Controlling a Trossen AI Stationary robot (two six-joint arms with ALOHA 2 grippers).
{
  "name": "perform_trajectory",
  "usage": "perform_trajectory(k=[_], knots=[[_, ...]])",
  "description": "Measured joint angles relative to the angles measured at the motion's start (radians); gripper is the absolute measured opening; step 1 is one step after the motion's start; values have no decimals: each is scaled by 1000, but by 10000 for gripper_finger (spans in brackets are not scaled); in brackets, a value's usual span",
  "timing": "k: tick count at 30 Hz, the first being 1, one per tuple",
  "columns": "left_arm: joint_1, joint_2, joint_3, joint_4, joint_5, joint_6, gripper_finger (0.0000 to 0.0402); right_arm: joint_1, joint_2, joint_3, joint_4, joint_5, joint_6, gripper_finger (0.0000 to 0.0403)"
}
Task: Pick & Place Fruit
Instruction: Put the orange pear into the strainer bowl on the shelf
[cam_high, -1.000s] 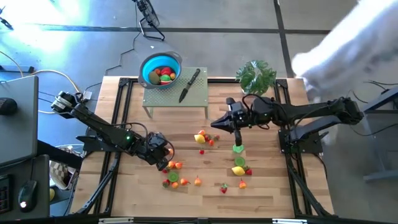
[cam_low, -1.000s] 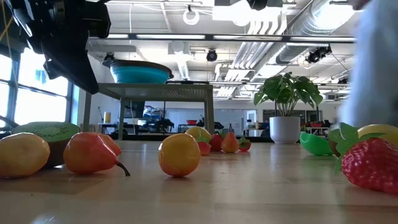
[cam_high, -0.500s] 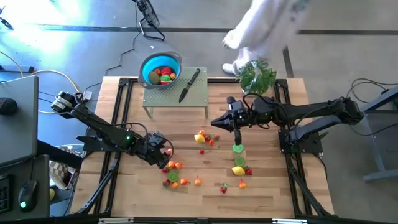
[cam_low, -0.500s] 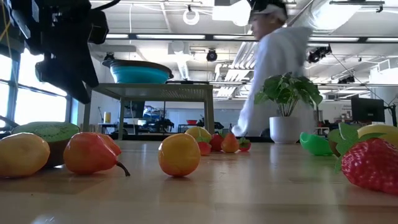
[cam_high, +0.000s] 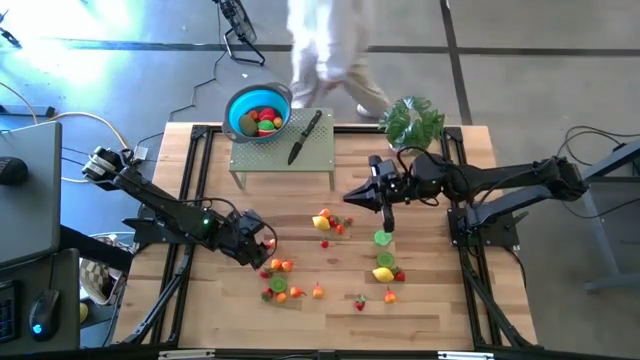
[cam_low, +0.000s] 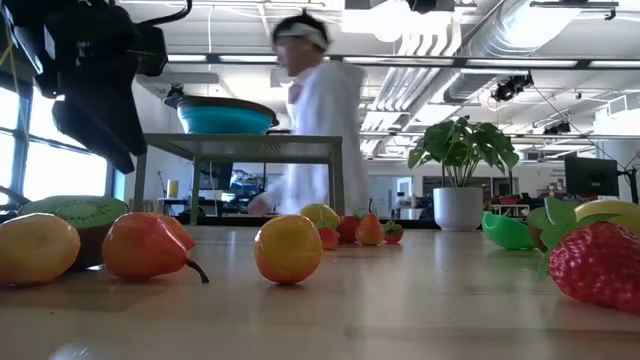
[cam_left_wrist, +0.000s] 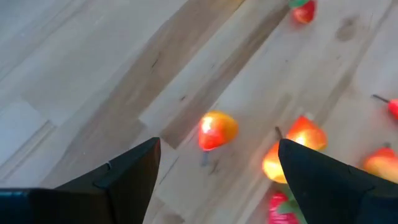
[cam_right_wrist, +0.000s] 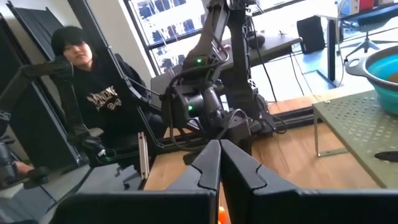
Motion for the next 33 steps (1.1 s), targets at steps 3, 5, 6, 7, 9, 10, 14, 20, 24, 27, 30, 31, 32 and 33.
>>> perform_trajectory(k=[3, 5, 6, 7, 9, 10, 14, 20, 24, 27, 30, 31, 32, 33], knots=[[0, 14, 0, 4, -4, 0, 315, 0, -4, 0, 0, 14, -4, 3], [0, 34, 0, 14, -10, 0, 315, 0, -13, 0, -13, 24, -5, 3], [0, 48, 0, 17, -12, 0, 315, 0, -15, 0, -12, 26, -9, 3], [0, 62, 0, 16, -13, 5, 315, 0, -16, 0, -10, 26, -15, 3], [0, 92, 0, 17, -27, 16, 315, 0, -18, 0, -11, 27, -22, 3], [0, 109, 0, 21, -36, 18, 315, 0, -17, 0, -13, 27, -22, 3], [0, 162, 0, 49, -49, 20, 315, 0, -16, 0, -13, 27, -22, 3], [0, 229, 0, 106, -50, 49, 315, 0, -16, 0, -20, 27, -23, 3], [0, 274, 0, 134, -54, 53, 315, 0, -16, 0, -22, 27, -23, 3], [0, 310, 1, 157, -55, 56, 315, 0, -16, 0, -22, 29, -23, 3], [0, 344, 1, 177, -56, 53, 315, 0, -16, 0, -31, 55, -23, 3], [0, 349, 1, 178, -58, 52, 315, 0, -16, 0, -31, 56, -23, 3], [0, 356, 1, 182, -62, 51, 315, 0, -16, 0, -31, 56, -23, 3], [0, 362, 2, 188, -64, 51, 315, 0, -16, 0, -32, 54, -22, 3]])
